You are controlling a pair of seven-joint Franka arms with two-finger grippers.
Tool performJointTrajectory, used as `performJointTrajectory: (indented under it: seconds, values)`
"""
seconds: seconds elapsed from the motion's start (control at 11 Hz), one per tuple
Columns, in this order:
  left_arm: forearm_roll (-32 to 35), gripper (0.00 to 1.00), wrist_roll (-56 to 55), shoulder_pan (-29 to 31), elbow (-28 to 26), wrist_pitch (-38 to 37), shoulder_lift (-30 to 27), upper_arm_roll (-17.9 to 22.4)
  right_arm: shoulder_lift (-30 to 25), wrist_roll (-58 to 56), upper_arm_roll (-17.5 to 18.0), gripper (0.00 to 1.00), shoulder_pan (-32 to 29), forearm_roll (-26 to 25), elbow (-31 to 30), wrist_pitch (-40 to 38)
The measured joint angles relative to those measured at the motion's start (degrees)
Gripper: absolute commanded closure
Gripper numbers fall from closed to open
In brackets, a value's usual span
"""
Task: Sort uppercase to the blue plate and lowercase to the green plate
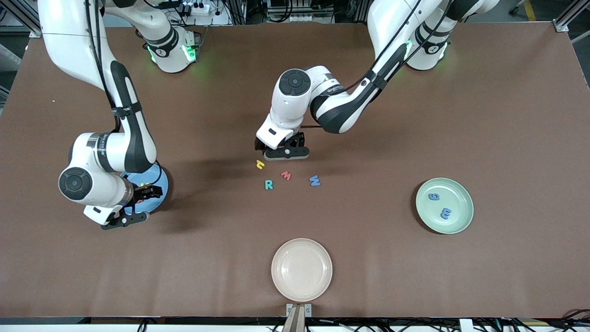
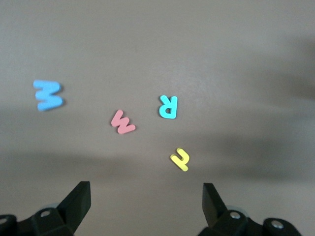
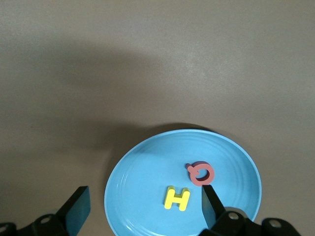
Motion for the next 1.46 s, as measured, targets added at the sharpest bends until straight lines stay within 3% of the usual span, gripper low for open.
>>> performJointTrajectory:
  seconds: [0.27,0.55,0.91,1.28,1.46]
  values:
    - [0.0,0.0,-10.4,-0.8,0.0,2.1,0.3,0.0,0.0,0.0,0.0,0.0,0.0,0.0,0.0,0.0]
    - [4.2,0.0,-7.4,-1.9,0.0,2.3,0.6,0.4,0.1,0.0,0.0,0.0,-0.1,0.0,0.0,0.2]
    - [0.9,0.0,-1.2,-8.4,0.1,2.3,0.6,8.1,0.2,0.0,0.0,0.0,-0.1,0.0,0.0,0.3]
    - [-2.9,0.0,-1.0,-11.3,0.8,2.4,0.4,11.2,0.3,0.0,0.0,0.0,-0.1,0.0,0.0,0.3]
    - [-7.4,0.0,-0.9,-14.2,0.8,2.7,0.4,15.5,0.3,0.0,0.0,0.0,-0.1,0.0,0.0,0.3]
